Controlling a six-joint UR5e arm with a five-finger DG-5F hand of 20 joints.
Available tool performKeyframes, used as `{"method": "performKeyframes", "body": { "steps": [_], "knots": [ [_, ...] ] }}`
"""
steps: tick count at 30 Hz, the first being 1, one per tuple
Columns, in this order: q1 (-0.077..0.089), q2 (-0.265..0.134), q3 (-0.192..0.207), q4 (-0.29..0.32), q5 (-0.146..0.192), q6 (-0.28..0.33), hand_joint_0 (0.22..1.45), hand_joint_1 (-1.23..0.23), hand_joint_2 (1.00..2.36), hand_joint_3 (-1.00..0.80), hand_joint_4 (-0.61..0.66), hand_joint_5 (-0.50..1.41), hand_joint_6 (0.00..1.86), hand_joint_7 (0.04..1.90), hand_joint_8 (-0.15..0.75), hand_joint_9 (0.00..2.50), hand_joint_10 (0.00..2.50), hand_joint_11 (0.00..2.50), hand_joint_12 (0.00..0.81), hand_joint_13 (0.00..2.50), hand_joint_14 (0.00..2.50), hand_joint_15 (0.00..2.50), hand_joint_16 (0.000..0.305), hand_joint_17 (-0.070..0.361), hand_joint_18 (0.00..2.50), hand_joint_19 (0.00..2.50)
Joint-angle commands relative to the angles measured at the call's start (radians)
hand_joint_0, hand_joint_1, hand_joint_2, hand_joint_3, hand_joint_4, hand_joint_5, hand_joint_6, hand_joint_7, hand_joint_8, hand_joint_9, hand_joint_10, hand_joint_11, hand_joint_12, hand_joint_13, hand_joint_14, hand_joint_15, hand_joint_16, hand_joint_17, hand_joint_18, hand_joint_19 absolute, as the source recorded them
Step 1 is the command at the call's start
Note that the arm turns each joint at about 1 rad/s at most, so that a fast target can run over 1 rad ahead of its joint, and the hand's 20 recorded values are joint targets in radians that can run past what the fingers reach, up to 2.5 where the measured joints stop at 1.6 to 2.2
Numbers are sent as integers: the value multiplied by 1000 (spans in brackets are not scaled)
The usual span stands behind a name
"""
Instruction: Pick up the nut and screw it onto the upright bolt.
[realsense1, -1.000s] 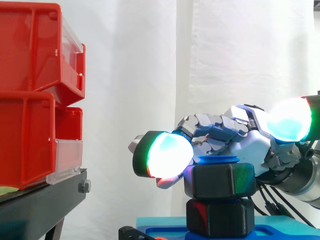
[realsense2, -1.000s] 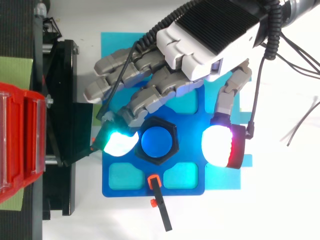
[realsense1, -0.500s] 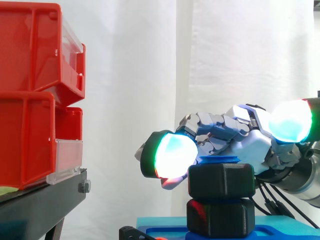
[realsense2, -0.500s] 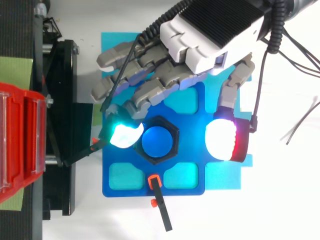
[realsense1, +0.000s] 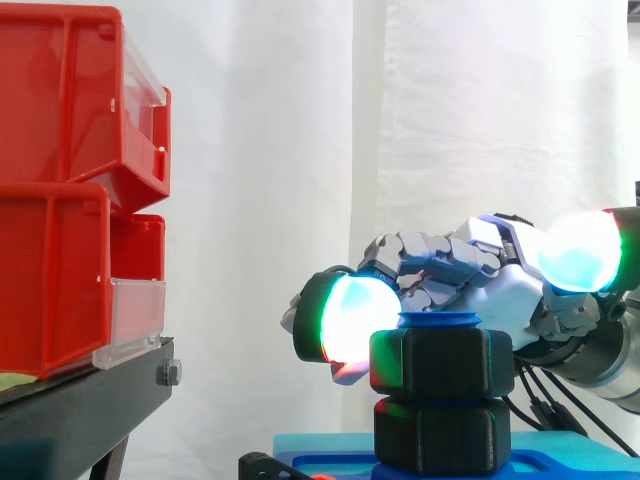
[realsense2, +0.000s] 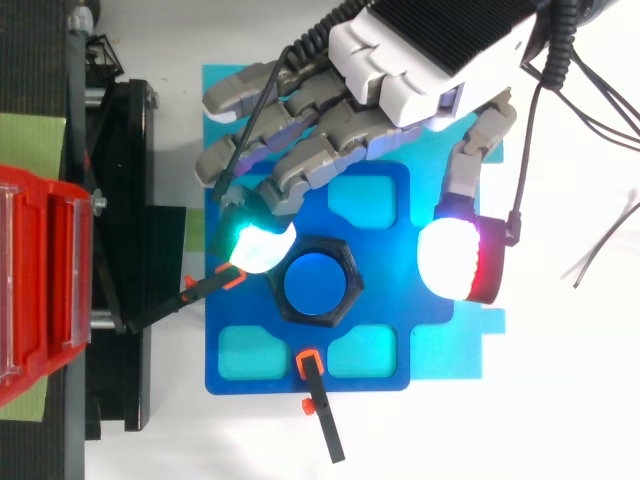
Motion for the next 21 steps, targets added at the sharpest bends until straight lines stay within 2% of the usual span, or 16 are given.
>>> {"method": "performKeyframes", "body": {
  "steps": [1,7,21],
  "knots": [
    [-5,-1,-1,0,-4,-2,465,-228,1000,-500,224,-50,502,1364,270,528,0,0,266,304,0,0,25,57,0,0],
    [-12,0,-3,2,-12,-6,470,-235,1000,-500,227,-24,500,1421,274,584,0,0,257,348,0,0,24,54,0,0],
    [-37,-1,-4,16,-47,-6,484,-264,1000,-500,197,14,571,1292,259,843,0,0,235,498,0,0,19,42,115,0]
  ]
}}
